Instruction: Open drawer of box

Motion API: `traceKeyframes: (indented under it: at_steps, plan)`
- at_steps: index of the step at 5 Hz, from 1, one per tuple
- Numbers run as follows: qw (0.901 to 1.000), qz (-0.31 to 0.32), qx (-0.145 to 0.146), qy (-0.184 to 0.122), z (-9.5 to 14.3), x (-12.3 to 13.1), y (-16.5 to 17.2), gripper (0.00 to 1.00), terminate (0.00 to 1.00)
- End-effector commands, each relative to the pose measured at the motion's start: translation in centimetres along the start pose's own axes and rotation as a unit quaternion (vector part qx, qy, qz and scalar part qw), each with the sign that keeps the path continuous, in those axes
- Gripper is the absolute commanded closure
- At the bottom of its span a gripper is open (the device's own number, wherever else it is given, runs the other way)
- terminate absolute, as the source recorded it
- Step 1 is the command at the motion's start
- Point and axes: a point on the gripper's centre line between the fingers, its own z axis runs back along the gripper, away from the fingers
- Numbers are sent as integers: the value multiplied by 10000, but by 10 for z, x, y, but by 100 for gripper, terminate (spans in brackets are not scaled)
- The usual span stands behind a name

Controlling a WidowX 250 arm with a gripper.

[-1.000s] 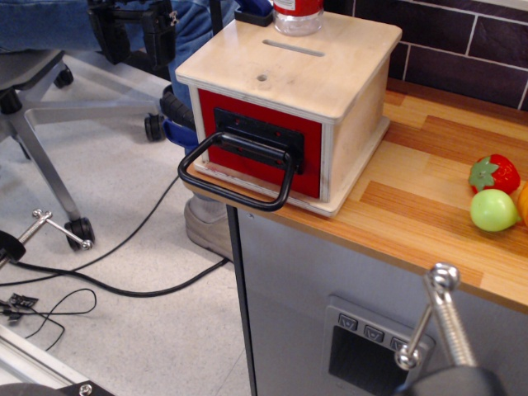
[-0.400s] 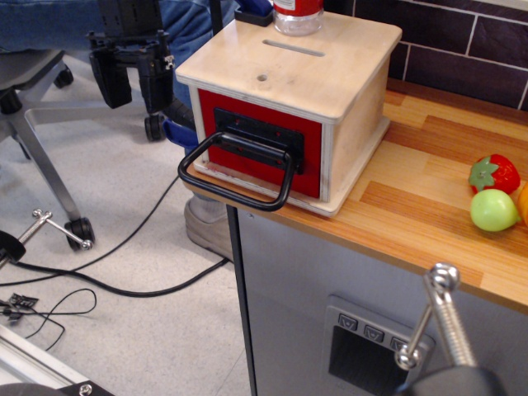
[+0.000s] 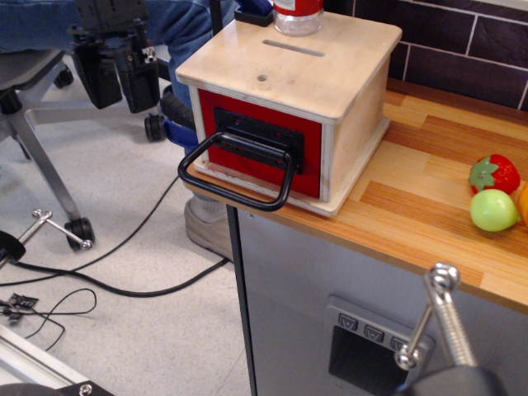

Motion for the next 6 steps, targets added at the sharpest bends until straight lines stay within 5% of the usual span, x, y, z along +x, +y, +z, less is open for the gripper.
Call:
traceKeyframes:
  at_steps: [1, 3, 5, 6]
  plan:
    - [9957, -374, 258, -804, -2, 3, -49, 0, 0]
    - [9872, -378, 548, -1452, -41, 21, -83, 0, 0]
    - [9782, -397, 1100, -1717, -80, 26, -78, 0, 0]
    - [9824, -287, 1097, -1485, -84, 22, -74, 0, 0]
